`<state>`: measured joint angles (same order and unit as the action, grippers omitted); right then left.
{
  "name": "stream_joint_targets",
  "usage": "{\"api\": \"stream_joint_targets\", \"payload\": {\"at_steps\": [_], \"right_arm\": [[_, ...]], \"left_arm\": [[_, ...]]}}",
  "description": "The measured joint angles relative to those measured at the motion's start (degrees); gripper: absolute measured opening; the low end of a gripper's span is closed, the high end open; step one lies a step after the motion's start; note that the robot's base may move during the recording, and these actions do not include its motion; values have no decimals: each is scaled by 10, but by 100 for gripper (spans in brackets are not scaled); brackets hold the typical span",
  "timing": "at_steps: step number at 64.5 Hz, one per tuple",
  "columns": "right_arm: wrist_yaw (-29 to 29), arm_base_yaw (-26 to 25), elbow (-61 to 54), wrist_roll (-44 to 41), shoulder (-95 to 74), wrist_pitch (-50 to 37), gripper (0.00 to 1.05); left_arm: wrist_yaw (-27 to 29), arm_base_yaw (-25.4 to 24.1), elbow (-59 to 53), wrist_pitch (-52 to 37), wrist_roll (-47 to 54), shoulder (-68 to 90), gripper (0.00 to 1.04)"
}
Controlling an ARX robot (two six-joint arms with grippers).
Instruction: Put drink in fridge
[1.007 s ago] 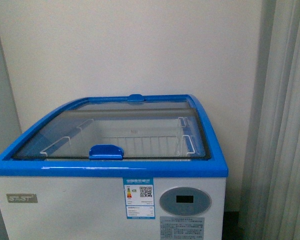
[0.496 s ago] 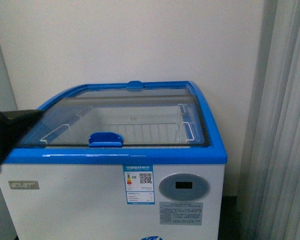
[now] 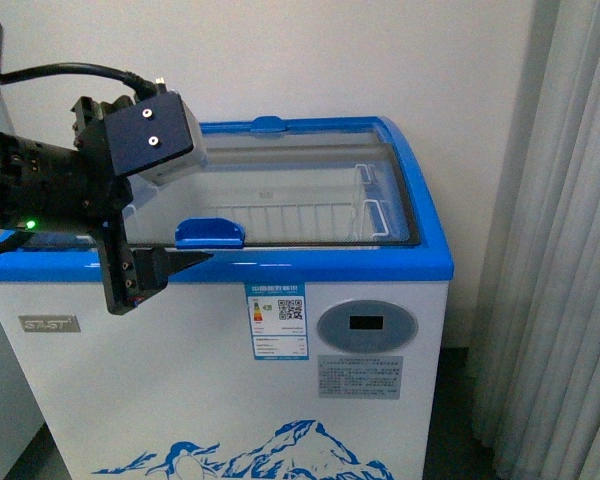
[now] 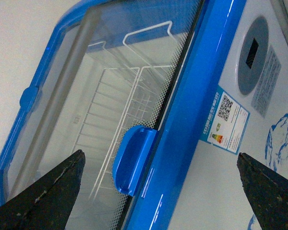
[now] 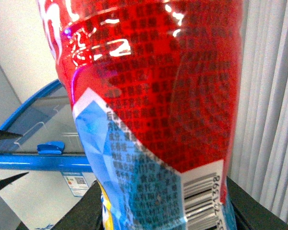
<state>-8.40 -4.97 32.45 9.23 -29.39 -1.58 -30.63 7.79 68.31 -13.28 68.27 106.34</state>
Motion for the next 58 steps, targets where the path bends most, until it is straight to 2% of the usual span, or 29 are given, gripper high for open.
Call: {"api": "stream_joint_targets", "payload": {"at_steps": [30,34,40,47,48,49,58], "right_arm": [[0,0,0,0,0,0,40],[0,0,0,0,0,0,40],[-2,0,0,0,0,0,40],[1,0,0,0,0,0,40],[0,0,0,0,0,0,40],[1,0,0,0,0,0,40],[1,0,0,0,0,0,40]], "left_arm": [[42,-21,261,47,29,202,97],[23,-21,313,60,18,238,97],[56,-16,434,72,-2,306,97],[128,-5,673,137,-37,434,97],[128,-5,673,137,-37,434,97],[152,-3,703,146,-41,450,97],[179,-1,785,153,-78,498,97]]}}
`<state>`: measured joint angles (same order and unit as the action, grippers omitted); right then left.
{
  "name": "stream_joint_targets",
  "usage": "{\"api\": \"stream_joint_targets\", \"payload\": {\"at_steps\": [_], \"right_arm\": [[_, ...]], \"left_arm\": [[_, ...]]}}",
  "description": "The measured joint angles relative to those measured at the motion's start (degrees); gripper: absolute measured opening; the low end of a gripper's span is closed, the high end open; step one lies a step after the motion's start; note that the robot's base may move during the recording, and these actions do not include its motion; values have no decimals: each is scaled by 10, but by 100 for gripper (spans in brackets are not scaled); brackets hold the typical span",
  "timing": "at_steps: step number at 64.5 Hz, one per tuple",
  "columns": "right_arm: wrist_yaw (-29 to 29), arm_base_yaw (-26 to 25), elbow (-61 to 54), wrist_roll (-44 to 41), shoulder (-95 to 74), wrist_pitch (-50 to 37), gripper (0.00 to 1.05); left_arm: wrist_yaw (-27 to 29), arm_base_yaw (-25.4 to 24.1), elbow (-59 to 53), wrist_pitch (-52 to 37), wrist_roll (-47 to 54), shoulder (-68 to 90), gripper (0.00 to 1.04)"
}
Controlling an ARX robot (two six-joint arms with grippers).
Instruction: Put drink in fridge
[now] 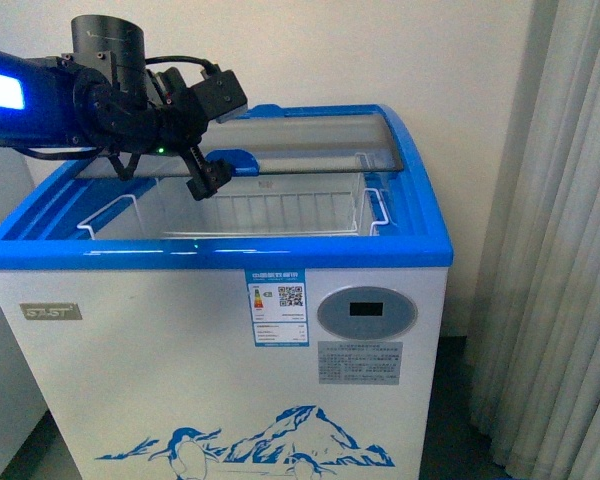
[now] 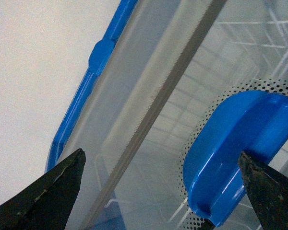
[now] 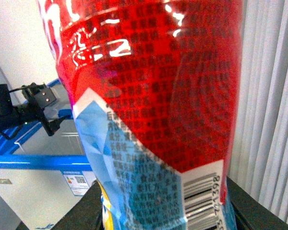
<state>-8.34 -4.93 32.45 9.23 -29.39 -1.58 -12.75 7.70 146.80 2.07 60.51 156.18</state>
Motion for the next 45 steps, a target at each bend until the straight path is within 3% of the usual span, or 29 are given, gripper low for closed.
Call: {"api": "stream_joint_targets", "payload": {"at_steps": [4,18,25,45], "right_arm": [[-1,0,0,0,0,0,40],[-2,1,0,0,0,0,40],[1,1,0,0,0,0,40],[-1,1,0,0,0,0,40]], "left_arm": [[20,2,24,-9,-24,16,97],[225,3,147,-70,-155,79,97],[265,-13,164,-44,-237,50,97],[126,-21,-484,-140,-560,-405,97]]}}
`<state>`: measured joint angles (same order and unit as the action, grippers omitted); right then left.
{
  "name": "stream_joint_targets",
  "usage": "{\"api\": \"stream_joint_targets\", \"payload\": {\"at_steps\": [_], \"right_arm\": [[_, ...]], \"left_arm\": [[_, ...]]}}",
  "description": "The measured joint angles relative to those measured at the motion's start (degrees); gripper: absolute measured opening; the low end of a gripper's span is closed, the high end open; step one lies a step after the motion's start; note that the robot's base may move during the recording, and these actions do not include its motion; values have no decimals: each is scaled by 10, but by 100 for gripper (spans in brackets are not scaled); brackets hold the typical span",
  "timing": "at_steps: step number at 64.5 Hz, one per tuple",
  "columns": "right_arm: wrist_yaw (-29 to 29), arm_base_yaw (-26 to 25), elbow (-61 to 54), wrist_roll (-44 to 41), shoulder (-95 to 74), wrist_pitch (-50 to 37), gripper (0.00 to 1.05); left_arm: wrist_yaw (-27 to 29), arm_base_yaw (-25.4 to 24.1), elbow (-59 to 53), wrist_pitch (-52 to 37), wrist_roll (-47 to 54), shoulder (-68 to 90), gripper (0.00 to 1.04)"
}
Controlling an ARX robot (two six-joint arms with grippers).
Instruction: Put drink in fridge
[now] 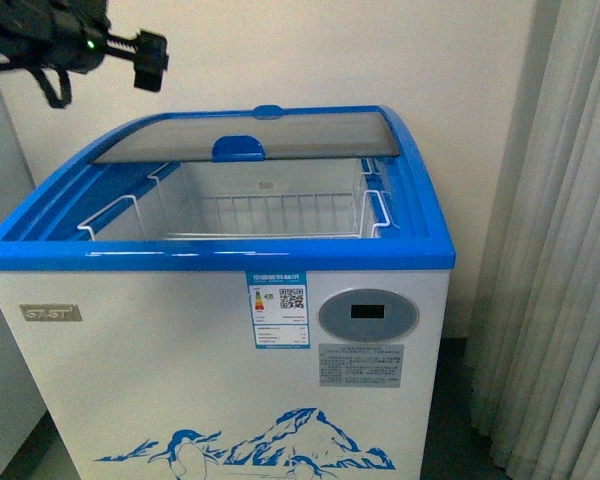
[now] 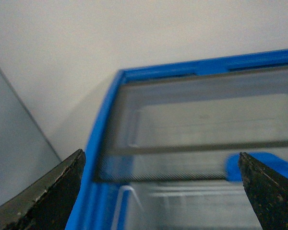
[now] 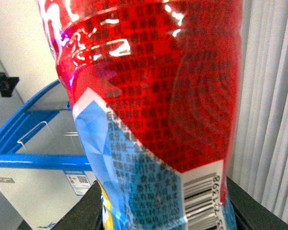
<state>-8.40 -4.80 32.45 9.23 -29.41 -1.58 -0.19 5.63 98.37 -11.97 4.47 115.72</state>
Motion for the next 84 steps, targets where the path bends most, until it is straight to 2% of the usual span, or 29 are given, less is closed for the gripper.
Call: {"api": "stream_joint_targets", "payload": {"at_steps": [10,15,19,23,26,27,33,38,43,54,58,61,64,74,84], "right_arm": [[0,0,0,0,0,0,40],[0,0,0,0,0,0,40],[0,0,0,0,0,0,40],[-8,-2,3,-8,-4,12,40],[-45,-13,49,-46,-41,114,40],[-62,-17,76,-64,-61,175,40],[-79,-19,177,-170,-155,347,40],[-68,-6,221,-261,-233,371,40],[-50,22,278,-370,-336,350,40],[14,74,414,-541,-537,334,40],[38,98,484,-613,-611,342,40],[62,124,558,-701,-684,343,40],[79,141,613,-745,-735,343,40],[115,177,750,-785,-859,358,40],[134,213,883,-785,-981,358,40]], "left_arm": [[-42,11,-311,-27,-95,-211,97],[-45,9,-416,-20,-126,-284,96],[18,5,-550,-123,-107,-368,87],[24,-11,-643,-203,-86,-445,78],[8,-33,-706,-219,-75,-519,71],[7,-40,-735,-213,-71,-558,67],[8,-55,-836,-173,-61,-701,53],[2,-54,-876,-166,-57,-755,43],[3,-55,-897,-160,-54,-784,28],[2,-55,-916,-148,-51,-823,2],[2,-55,-925,-139,-50,-840,3],[2,-55,-933,-129,-50,-857,3],[2,-55,-939,-122,-50,-869,3],[2,-55,-949,-102,-50,-900,3],[2,-55,-959,-71,-49,-943,3]]}}
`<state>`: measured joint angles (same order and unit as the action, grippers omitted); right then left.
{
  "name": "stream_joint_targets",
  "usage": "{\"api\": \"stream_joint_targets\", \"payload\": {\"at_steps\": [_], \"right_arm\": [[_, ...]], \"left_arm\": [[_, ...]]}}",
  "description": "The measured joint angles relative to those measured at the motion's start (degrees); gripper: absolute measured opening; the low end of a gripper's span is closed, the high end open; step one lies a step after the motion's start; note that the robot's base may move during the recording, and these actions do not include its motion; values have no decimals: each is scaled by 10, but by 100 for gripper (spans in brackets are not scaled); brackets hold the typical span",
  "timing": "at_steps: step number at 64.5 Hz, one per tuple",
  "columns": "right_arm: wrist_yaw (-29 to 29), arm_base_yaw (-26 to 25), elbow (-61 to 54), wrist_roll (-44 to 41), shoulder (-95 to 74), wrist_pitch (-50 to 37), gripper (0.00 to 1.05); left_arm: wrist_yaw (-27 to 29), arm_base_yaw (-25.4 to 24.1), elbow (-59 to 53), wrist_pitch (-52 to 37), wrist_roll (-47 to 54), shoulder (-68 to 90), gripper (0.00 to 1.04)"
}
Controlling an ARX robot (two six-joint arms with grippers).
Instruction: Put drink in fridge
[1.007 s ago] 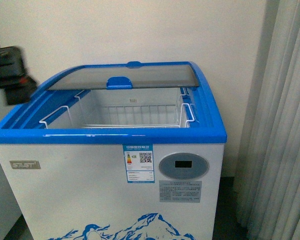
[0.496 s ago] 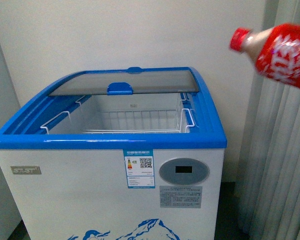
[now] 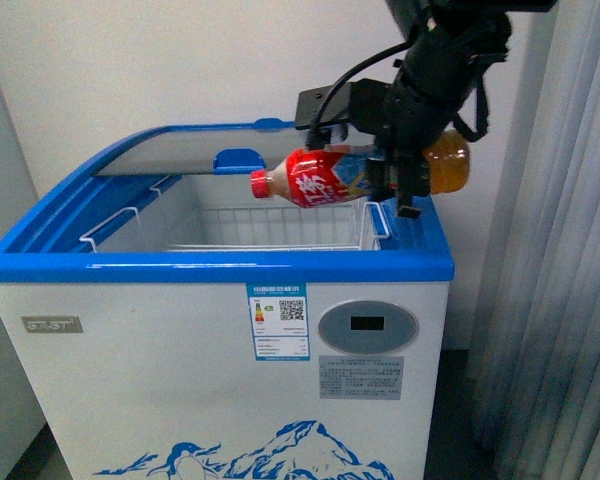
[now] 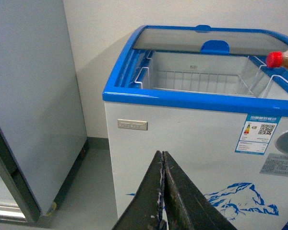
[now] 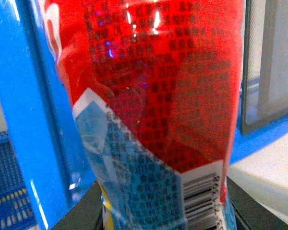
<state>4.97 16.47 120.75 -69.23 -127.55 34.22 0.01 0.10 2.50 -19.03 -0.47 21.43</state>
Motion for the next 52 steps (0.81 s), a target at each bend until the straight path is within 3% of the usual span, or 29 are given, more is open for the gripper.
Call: {"api": "stream_joint_targets", "payload": {"at_steps": [28,40,52], "right_arm": [[21,29,270,0,-219,63,40],[23,37,279,1,-238,47,40],[4,47,199,10,-196,-7,70]], "left_arm": [[0,0,-17,46,1,-71,3],[0,0,-17,71,1,-95,3],[0,0,-17,103,1,-126,3]]}}
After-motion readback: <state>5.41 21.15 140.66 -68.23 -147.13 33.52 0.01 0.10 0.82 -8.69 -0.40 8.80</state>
